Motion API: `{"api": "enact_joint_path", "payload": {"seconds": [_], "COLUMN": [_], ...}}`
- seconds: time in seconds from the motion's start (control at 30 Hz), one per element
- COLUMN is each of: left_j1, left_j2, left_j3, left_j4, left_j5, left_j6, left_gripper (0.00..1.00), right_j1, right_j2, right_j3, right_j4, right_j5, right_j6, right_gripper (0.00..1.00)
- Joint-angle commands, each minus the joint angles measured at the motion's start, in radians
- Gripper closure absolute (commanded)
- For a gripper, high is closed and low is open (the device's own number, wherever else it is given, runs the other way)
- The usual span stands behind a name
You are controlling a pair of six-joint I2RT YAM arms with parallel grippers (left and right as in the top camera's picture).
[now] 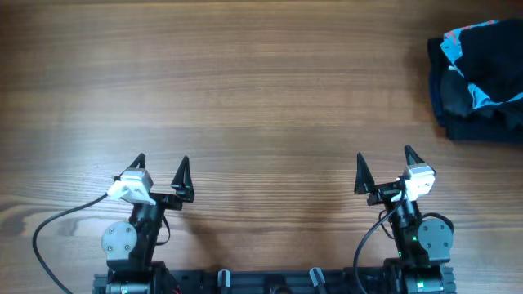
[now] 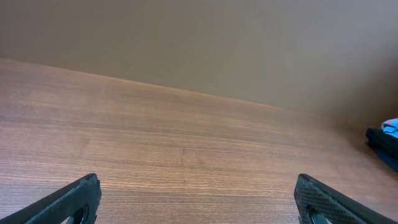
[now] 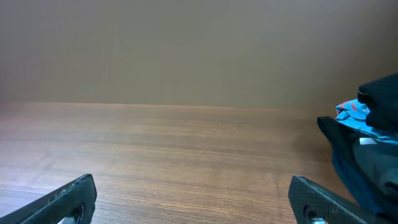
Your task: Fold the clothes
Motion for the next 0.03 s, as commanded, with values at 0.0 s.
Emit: {"api": "enact_joint_path", "payload": {"seconds": [0.0], "left_j1": [-0.005], "left_j2": [-0.007], "left_j3": [-0.003], "left_j4": [-0.007], "left_j5": [-0.016], "left_j6": [0.002], "left_gripper": [0.00], "right_j1": [-0.006], "right_j2": [-0.014], "right_j3": [-0.001], "right_j4": [0.002], "right_j5": [-0.012], "right_j6": [-0.011], "right_gripper": [0.00]}}
